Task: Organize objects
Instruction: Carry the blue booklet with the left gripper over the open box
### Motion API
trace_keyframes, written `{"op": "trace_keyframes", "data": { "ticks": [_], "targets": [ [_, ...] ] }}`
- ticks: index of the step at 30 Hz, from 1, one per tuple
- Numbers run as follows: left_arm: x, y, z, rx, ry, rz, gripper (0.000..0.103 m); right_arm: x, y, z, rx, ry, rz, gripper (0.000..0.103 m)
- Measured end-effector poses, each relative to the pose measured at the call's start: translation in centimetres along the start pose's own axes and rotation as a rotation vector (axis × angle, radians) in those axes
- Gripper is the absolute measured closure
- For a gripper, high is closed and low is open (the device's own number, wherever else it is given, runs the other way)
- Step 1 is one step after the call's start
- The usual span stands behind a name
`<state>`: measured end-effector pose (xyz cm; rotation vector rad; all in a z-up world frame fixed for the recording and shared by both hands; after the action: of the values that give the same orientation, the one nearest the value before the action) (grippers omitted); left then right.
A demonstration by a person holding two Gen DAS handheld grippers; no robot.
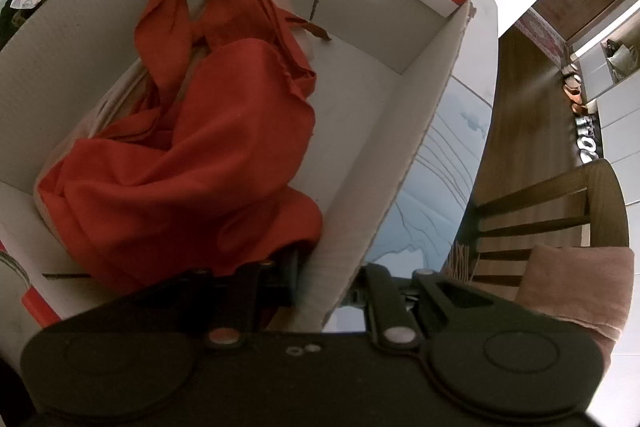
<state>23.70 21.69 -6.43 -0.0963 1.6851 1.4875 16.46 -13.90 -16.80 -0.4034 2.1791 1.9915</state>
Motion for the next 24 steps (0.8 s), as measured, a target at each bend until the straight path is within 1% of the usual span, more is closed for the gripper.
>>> {"op": "trace_keyframes", "data": {
  "ticks": [7, 14, 17, 24],
  "targets": [
    [-3.5, -1.0, -5.5, 0.088, -0.124, -0.039, 0.053, 0.0, 0.0, 0.0, -0.003, -0.009, 0.0, 0.09],
    [-5.8, -2.7, -10.5, 0.155, -0.233, -0.05, 0.053, -0.1, 0.0, -0.3, -0.015, -0.016, -0.001, 0.091],
    [-6.5, -4.0, -12.4, 0.179, -0.271, -0.046, 0.053, -0.1, 0.0, -0.3, -0.018, -0.015, -0.003, 0.091],
    [-7.1, -7.2, -16.2, 0.23, -0.343, 0.0, 0.053, 0.0, 0.0, -0.4, -0.026, -0.011, -0.003, 0.091]
  ]
}}
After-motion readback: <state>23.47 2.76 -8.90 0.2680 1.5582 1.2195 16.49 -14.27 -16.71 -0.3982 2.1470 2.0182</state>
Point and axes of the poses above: each gripper's, at about its wrist camera, not at the fingertips, and y roughly against the way its jaws point, z to its left, x to its underside, the point moved 2 cm from there along -y, roughly the way its jaws point, and after that the axes turned 13 degrees about -y, right-handed, at the moved point
